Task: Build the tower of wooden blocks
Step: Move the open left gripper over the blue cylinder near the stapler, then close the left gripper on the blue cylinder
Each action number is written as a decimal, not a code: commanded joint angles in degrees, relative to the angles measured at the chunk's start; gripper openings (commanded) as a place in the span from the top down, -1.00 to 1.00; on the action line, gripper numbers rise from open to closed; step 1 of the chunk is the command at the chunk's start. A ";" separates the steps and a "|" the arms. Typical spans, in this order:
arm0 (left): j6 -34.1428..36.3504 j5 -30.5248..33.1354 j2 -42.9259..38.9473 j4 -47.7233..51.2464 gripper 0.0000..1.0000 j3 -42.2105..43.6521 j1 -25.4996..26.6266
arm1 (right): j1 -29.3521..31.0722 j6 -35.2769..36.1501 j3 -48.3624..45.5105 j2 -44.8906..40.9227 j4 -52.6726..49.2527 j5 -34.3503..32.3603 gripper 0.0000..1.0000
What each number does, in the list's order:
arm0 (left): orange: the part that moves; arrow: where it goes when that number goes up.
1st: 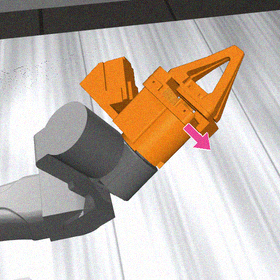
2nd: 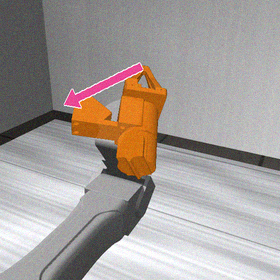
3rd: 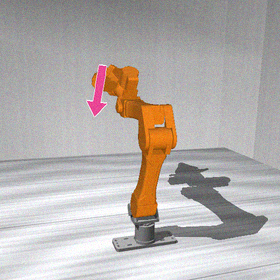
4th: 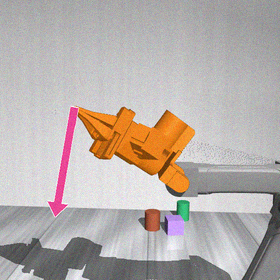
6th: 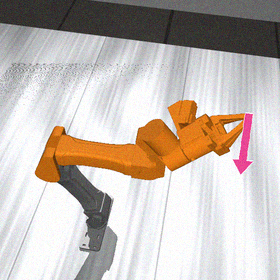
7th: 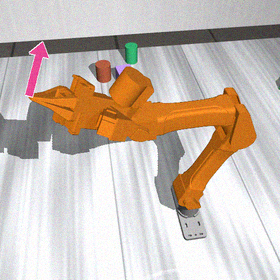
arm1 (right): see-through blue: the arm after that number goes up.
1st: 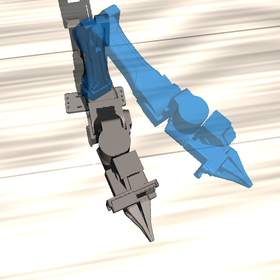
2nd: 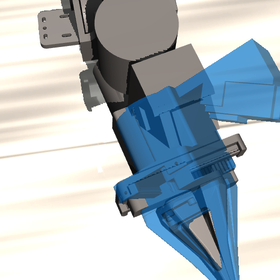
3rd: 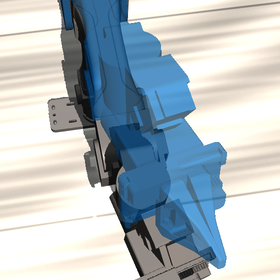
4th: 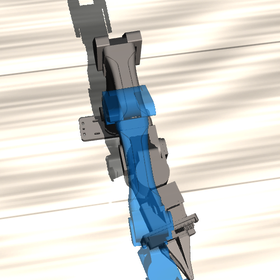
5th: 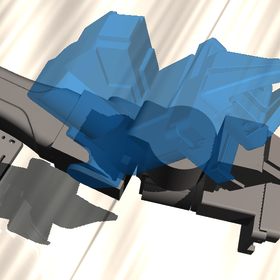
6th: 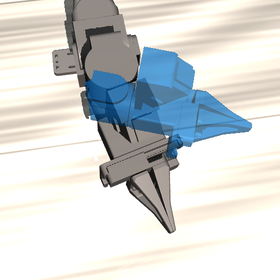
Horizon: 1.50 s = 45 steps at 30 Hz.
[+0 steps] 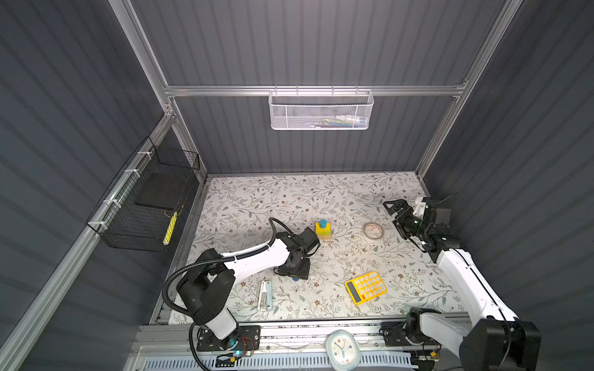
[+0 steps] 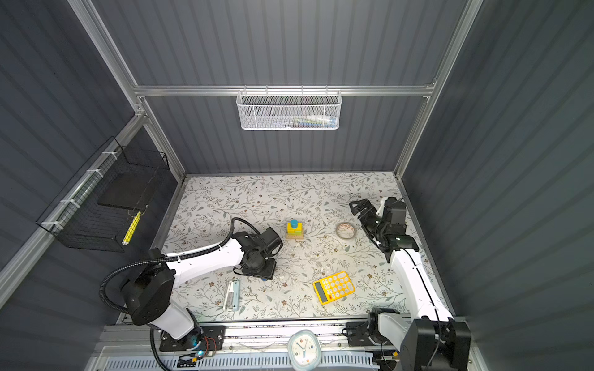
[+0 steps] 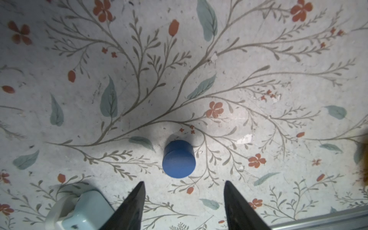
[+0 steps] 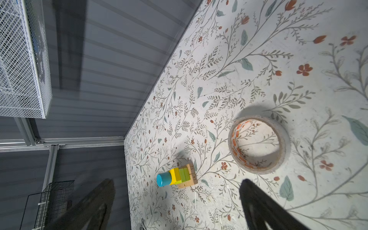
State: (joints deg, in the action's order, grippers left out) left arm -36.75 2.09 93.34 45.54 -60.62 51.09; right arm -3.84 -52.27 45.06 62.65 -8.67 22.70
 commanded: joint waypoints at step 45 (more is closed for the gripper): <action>-2.43 1.55 5.13 -2.30 0.37 1.40 0.11 | -0.29 0.18 -0.67 -0.34 -0.12 -0.57 -0.98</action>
State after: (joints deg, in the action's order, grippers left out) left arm -38.26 2.96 97.43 43.16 -59.29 51.09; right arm -3.84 -52.29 45.01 62.65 -8.64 22.52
